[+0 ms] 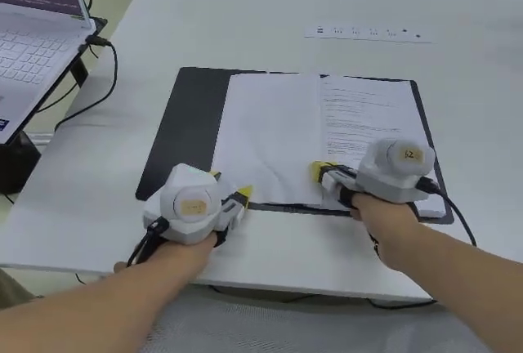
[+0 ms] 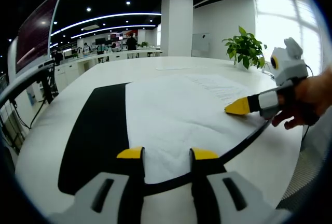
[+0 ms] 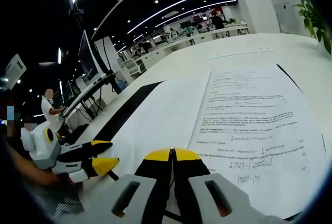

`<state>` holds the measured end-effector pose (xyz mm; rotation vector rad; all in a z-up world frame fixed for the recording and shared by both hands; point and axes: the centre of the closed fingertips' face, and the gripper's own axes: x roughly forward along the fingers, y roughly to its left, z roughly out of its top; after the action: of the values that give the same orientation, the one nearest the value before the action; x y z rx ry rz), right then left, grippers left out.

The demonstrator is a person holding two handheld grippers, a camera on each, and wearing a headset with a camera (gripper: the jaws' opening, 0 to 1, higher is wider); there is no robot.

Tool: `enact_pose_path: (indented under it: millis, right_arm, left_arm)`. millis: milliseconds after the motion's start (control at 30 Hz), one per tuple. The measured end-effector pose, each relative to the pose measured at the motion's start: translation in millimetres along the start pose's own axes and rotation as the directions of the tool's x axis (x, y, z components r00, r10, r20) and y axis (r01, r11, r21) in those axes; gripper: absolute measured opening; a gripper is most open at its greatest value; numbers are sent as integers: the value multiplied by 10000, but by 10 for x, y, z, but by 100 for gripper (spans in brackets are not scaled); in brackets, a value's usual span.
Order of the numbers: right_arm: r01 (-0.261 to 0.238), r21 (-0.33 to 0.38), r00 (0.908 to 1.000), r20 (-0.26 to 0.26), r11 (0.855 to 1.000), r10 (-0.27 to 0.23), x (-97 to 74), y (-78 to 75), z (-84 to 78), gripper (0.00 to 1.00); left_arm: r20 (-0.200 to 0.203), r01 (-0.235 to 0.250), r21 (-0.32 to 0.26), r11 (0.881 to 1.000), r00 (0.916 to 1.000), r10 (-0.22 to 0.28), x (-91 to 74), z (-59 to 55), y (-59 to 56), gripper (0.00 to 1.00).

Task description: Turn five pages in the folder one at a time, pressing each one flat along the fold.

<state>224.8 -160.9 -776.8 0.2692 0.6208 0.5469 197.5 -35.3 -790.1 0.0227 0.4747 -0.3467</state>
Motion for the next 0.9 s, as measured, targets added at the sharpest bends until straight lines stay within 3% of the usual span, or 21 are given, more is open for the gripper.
enact_pose_path:
  millis: [567, 733, 767, 800, 900]
  right_arm:
    - [-327, 759, 9980, -515, 9966, 367, -336, 164, -359, 0]
    - [-176, 1182, 9910, -1301, 9928, 330, -463, 257, -492, 0]
    - [38, 1000, 9818, -1893, 9950, 153, -512, 256, -582, 0]
    - [29, 816, 9799, -1991, 9967, 135, -534, 270, -599, 0]
    - [-145, 1431, 9887, -1458, 9896, 356, -614, 373, -509, 0]
  left_arm:
    - [-1, 27, 32, 10000, 10000, -27, -30, 11, -12, 33]
    - [-60, 57, 16, 10000, 10000, -57, -36, 17, -11, 33]
    - [-94, 78, 36, 10000, 9999, -77, -36, 18, -12, 33]
    - [-112, 86, 63, 9999, 9999, -85, -35, 20, -12, 33]
    - [-164, 85, 85, 9999, 9998, -84, -37, 25, -15, 33]
